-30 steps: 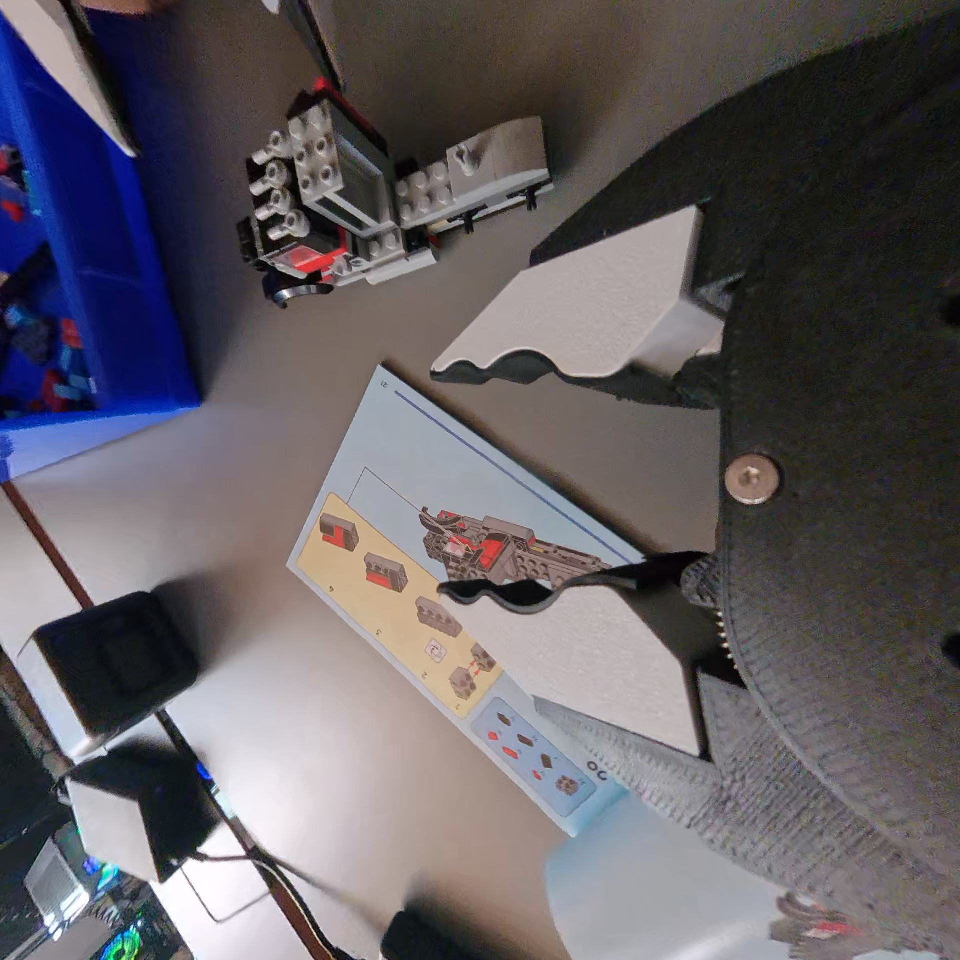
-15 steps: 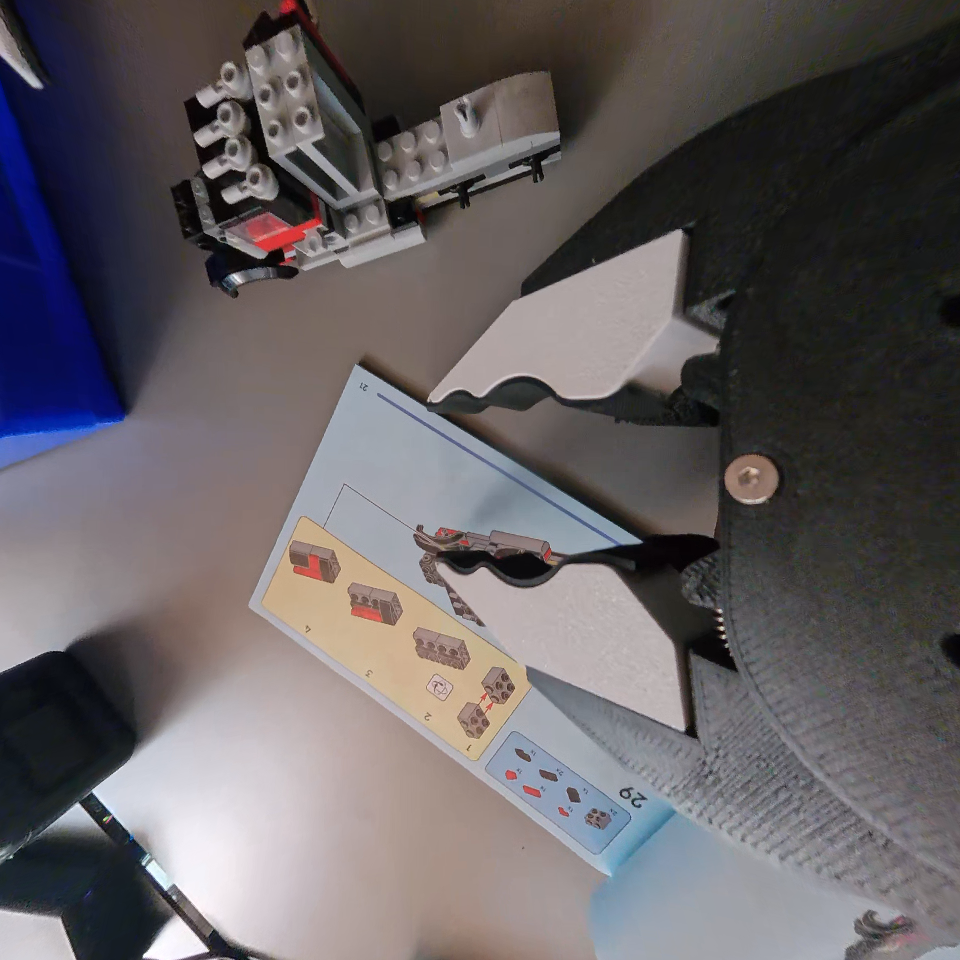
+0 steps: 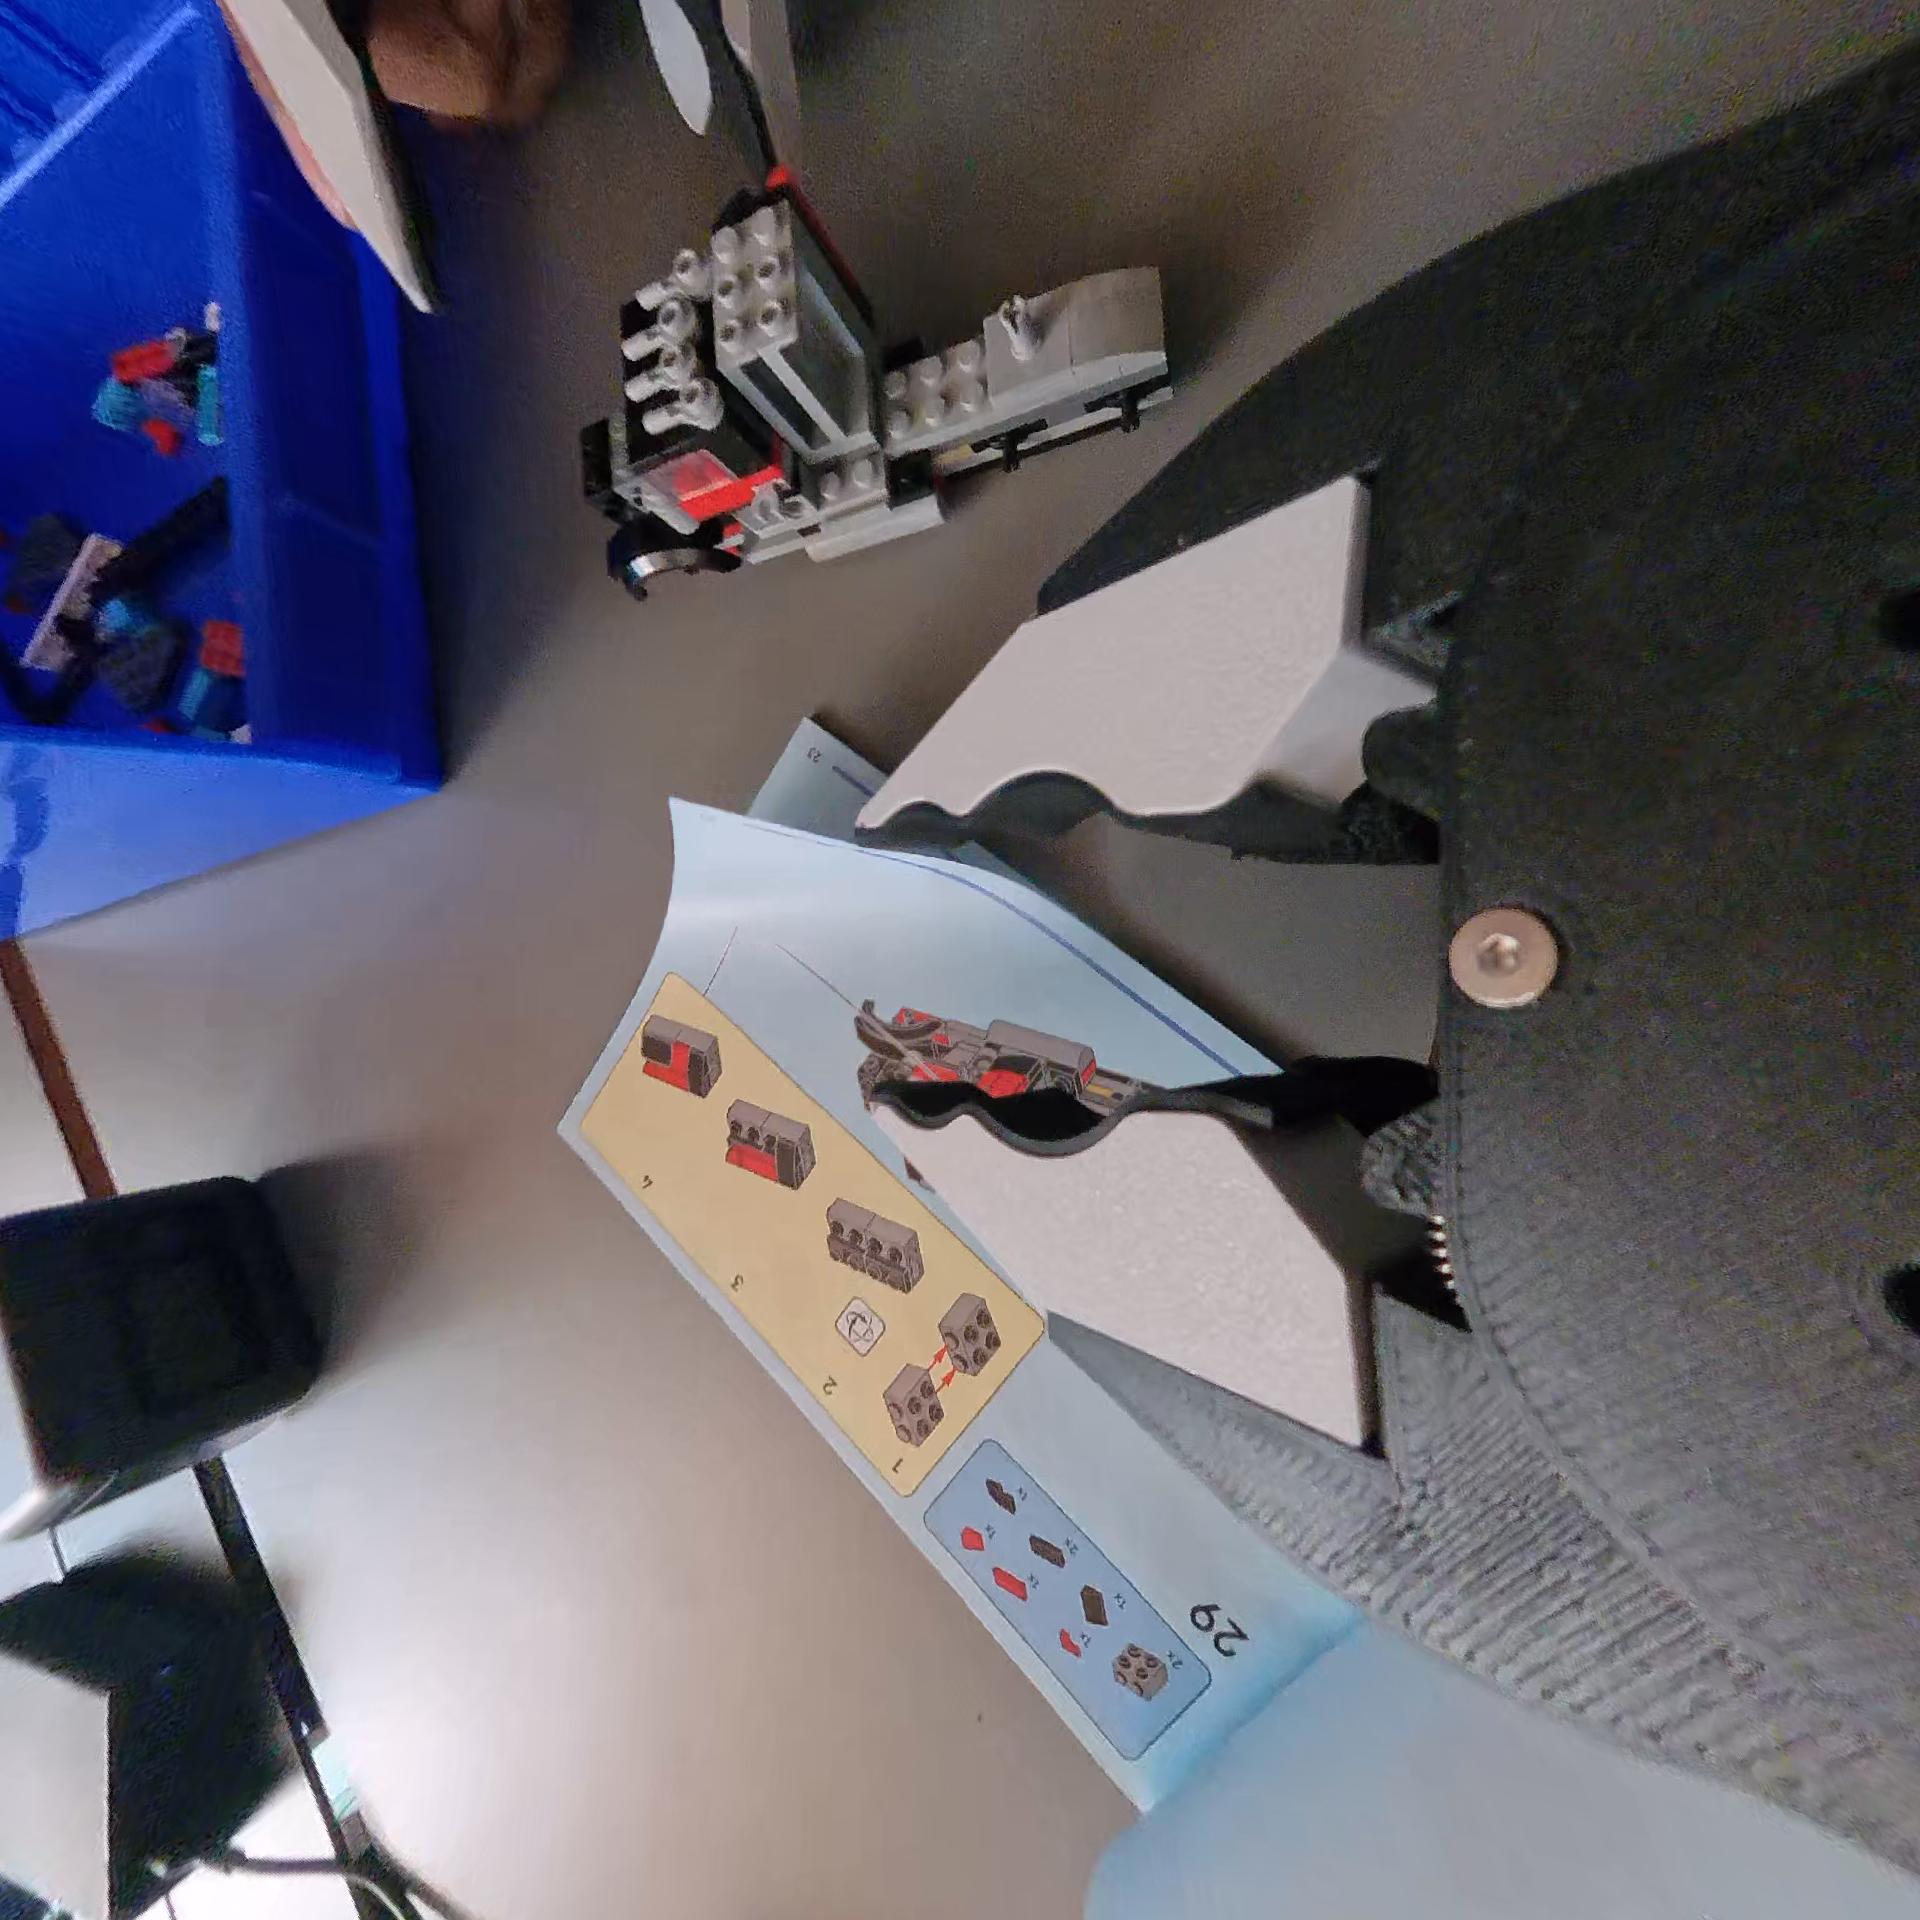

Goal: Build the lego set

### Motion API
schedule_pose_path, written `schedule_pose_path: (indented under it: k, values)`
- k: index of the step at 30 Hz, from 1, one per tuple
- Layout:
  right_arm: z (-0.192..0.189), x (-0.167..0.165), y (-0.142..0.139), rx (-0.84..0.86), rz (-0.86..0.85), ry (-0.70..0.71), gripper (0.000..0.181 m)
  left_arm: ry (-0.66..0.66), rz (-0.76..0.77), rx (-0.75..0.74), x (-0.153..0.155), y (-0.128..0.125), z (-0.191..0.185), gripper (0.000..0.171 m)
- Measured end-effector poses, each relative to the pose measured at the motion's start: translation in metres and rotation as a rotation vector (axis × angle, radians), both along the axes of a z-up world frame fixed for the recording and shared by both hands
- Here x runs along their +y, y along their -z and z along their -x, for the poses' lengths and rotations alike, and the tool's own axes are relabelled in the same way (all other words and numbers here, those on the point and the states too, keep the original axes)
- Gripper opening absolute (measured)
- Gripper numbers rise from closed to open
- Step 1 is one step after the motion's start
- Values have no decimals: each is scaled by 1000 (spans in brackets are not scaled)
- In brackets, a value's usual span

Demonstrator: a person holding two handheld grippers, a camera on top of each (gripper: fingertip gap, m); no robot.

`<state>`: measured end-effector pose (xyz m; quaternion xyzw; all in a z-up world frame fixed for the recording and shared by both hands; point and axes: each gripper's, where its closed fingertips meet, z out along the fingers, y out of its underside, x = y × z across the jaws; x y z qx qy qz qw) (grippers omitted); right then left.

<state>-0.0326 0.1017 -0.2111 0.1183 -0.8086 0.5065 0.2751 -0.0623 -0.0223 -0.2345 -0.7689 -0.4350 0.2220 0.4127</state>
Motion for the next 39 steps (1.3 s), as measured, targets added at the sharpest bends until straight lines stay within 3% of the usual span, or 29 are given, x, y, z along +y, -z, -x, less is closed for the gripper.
schedule_pose_path:
  k: [11,22,32,39]
  values:
    - [15,-12,-44,-210,191,57,59,-32,-36,6,-3,-4,2,26]
    - [14,-12,-41,-231,191,57,59,-4,-60,-38,12,0,1,1]
    - [19,-8,-39,-258,188,73,58,5,-54,-43,15,1,0,1]
    - [43,-35,-34,-252,67,130,54,10,-76,-26,15,-2,-1,1]
